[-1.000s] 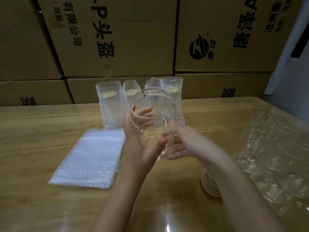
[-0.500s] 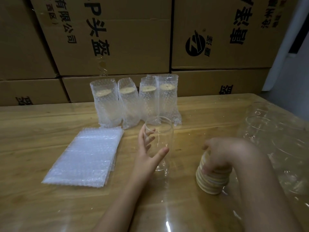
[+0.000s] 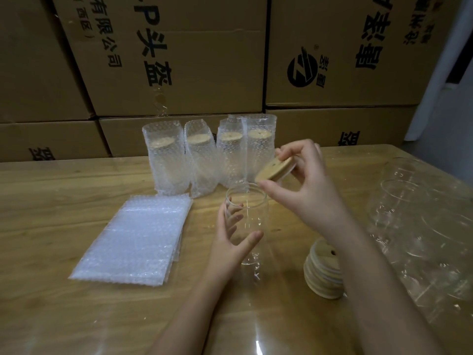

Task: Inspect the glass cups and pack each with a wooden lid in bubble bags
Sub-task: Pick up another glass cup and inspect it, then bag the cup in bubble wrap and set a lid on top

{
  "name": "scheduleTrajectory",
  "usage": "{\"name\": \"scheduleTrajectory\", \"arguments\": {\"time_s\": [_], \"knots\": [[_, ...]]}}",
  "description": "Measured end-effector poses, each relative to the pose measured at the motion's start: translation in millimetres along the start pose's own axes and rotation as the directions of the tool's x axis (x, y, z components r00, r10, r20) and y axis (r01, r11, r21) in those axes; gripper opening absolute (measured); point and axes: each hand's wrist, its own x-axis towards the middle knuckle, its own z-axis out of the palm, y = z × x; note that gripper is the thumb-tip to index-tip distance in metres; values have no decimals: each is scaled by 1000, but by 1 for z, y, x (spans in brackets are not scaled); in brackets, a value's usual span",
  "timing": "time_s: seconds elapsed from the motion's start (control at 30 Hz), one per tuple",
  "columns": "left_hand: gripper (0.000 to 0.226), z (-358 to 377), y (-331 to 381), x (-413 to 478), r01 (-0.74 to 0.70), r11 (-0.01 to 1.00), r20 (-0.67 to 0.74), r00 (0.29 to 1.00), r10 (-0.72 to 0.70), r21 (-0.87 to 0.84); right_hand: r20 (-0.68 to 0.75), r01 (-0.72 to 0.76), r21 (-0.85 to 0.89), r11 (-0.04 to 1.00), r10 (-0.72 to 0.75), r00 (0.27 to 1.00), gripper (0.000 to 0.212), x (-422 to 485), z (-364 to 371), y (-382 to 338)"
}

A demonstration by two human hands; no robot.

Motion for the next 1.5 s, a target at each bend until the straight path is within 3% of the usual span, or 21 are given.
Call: {"name": "scheduleTrajectory", "arguments": {"time_s": [0.1, 0.43, 0.5, 0.57, 0.63, 0.67, 0.73, 0.83, 0.9, 1.0, 1.1, 1.3, 1.43, 1.5], "knots": [[88, -1, -3, 0, -4, 1000, 20, 1000, 4, -13, 5, 14, 161, 987, -15, 1000, 40, -1, 26, 9], [78, -3, -2, -2, 0, 1000, 88, 996, 2, -14, 154, -16, 126, 992, -3, 988, 23, -3, 46, 42], [67, -6, 2, -1, -10, 998, 98, 995, 17, -66, 156, -25, 134, 991, 4, 988, 24, -3, 47, 45], [52, -16, 15, 3, -14, 997, 18, 1000, 15, -71, 149, -23, 133, 991, 3, 989, 23, -3, 50, 47], [51, -37, 26, 14, -55, 982, -153, 985, 83, 181, 117, -38, 164, 986, 19, 993, 14, -4, 55, 47], [47, -50, 31, 19, -54, 941, -226, 965, 136, 333, 91, -37, 183, 983, 20, 996, 13, -5, 58, 48], [36, -77, 35, 28, 93, 772, -307, 942, 137, 628, 23, 4, 198, 980, -8, 1000, 15, -8, 66, 50], [44, -106, 35, 33, 354, 330, -340, 935, -101, 875, -72, 88, 172, 981, -77, 994, 15, -12, 75, 53], [52, -114, 32, 30, 378, 159, -331, 908, -257, 912, -117, 131, 116, 984, -118, 986, 10, -13, 77, 54], [44, -121, 27, 31, 345, 101, -294, 894, -338, 933, -138, 139, 89, 986, -125, 982, 8, -13, 76, 53], [14, -125, 35, 35, 335, 85, -299, 910, -287, 939, -114, 85, 94, 992, -74, 991, 9, -12, 75, 47], [24, -127, 61, 35, 364, 55, -351, 921, -168, 930, -43, 36, -59, 998, -39, 998, 11, -7, 62, 34], [22, -131, 94, 27, 301, 37, -301, 953, -25, 953, -18, 6, -61, 998, -7, 1000, 7, -4, 52, 23], [13, -135, 115, 19, 172, 58, -179, 968, 173, 983, -38, -4, -64, 998, 1, 999, 8, -4, 47, 18]]}}
